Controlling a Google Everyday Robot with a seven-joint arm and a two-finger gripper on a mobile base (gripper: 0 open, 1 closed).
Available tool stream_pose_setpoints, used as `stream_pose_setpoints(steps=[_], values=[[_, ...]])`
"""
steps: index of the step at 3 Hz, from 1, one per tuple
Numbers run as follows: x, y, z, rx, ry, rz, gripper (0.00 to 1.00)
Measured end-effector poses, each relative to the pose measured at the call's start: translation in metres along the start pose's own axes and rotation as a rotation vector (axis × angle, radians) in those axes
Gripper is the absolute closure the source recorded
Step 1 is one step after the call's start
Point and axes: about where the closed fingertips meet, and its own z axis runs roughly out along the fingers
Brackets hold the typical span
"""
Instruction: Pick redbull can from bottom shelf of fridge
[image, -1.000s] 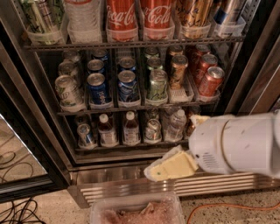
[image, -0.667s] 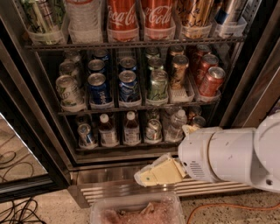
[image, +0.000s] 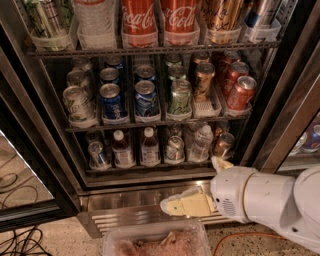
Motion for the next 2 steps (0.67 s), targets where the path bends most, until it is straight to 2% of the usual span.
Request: stream_pose_setpoints(steps=[1, 2], values=[[0.0002, -0.0062, 0.0191, -0.048, -0.163, 0.107, 0.00], [-0.0002, 0.0031, 0.0220, -0.123, -0.311, 0.085, 0.00]])
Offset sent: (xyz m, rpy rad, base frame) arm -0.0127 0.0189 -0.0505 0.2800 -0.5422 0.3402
